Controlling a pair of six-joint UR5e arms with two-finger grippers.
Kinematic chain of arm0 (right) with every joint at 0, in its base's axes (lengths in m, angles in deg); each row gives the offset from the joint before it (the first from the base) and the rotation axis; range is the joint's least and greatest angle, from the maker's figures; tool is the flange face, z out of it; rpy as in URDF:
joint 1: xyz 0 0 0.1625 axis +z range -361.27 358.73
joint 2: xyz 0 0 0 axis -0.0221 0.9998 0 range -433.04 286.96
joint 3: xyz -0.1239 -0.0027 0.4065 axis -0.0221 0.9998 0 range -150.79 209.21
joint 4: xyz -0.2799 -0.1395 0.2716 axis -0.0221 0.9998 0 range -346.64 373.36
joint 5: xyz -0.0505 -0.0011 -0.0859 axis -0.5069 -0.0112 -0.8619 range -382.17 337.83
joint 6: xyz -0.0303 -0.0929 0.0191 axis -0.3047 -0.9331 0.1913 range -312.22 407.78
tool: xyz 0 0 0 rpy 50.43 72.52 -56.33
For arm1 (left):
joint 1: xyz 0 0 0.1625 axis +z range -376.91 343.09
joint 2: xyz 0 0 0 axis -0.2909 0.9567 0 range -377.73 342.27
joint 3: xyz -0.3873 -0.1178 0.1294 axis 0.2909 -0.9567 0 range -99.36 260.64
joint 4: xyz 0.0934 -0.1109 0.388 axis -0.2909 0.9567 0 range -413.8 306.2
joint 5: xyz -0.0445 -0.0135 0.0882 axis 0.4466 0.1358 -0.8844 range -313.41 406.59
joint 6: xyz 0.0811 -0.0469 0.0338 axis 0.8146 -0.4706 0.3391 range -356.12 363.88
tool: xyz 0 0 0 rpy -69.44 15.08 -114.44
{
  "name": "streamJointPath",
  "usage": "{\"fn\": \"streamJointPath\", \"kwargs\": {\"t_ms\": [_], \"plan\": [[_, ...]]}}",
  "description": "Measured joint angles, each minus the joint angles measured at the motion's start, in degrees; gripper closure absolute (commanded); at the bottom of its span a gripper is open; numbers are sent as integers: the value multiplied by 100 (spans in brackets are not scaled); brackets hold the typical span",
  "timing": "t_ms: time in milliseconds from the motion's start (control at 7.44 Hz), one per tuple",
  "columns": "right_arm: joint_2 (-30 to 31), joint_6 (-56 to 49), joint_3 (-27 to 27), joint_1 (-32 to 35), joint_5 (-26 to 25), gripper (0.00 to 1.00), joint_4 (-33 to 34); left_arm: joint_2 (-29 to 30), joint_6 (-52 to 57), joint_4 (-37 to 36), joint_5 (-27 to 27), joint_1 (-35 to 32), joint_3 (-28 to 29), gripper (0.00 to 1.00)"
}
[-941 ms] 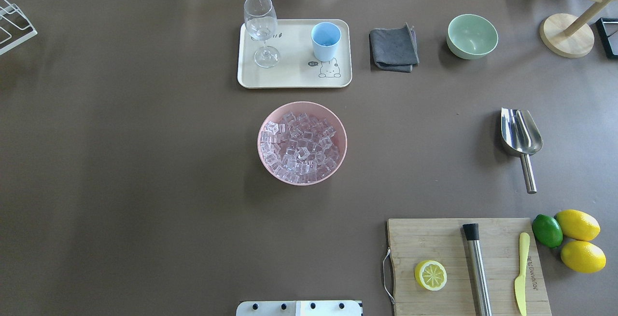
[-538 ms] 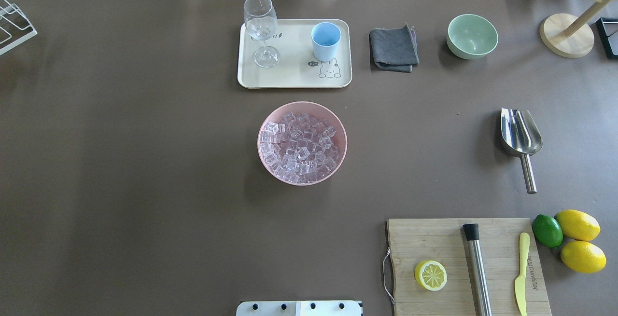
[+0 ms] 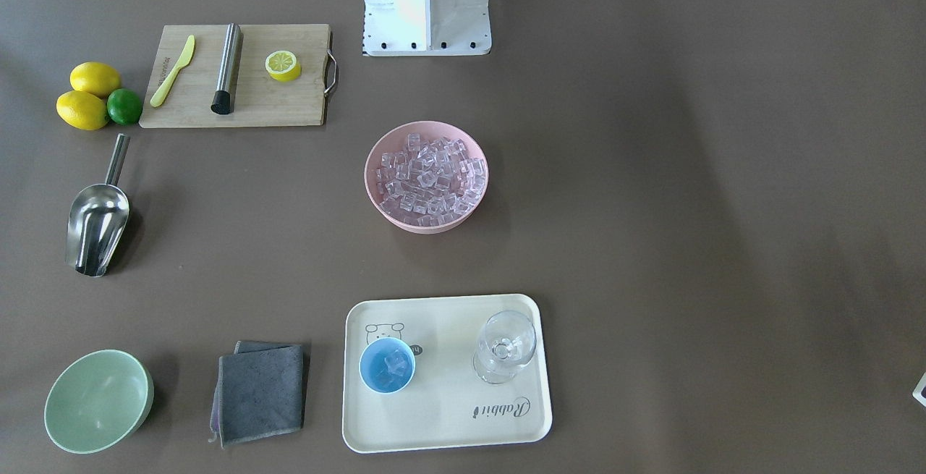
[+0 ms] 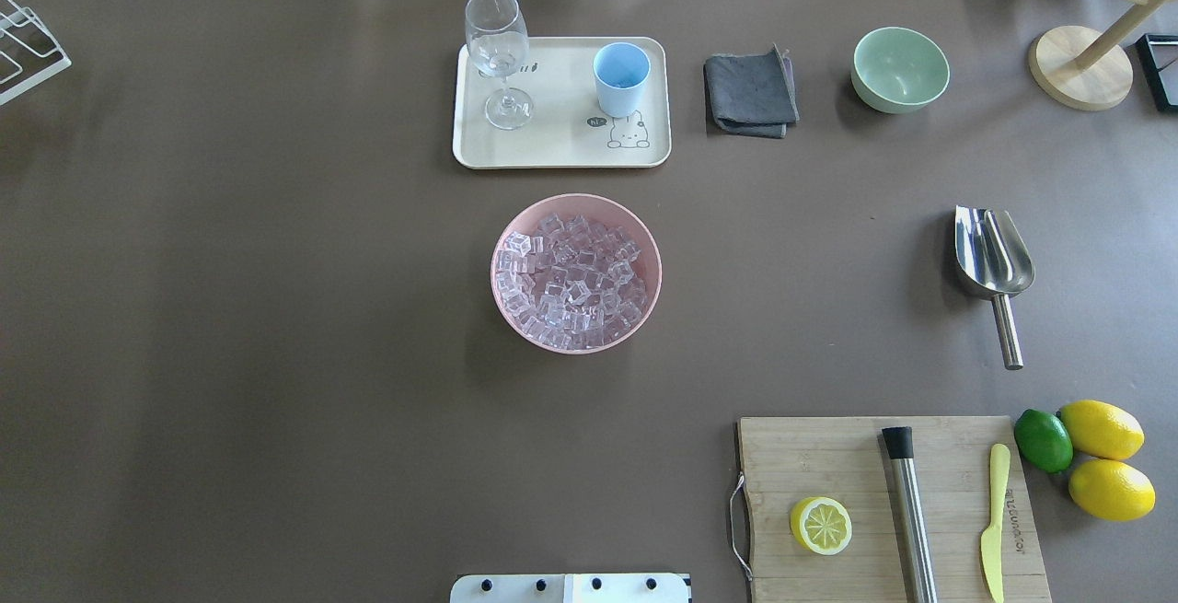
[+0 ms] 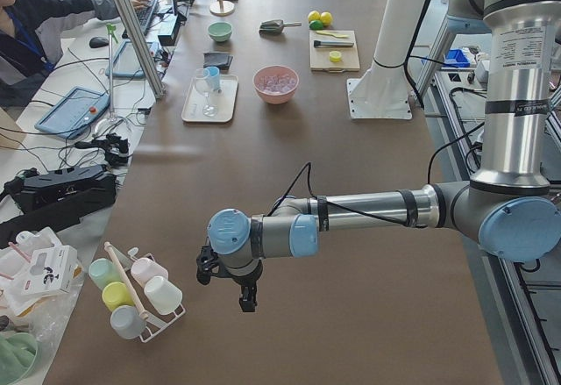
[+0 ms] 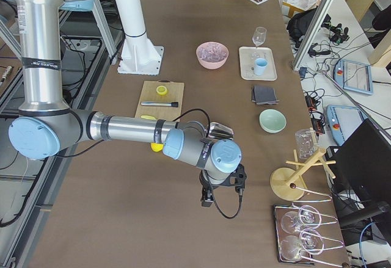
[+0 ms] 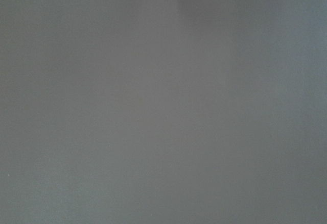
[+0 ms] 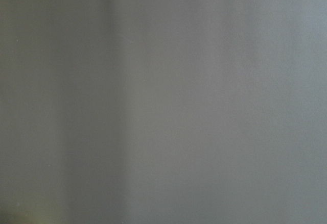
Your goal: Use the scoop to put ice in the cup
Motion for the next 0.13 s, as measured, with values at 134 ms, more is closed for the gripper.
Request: {"fn": "streamJointPath", "kwargs": {"t_ms": [134], "plan": [[2, -1, 3, 2, 1, 0, 0, 0, 0, 0, 1, 2, 2, 2]]}}
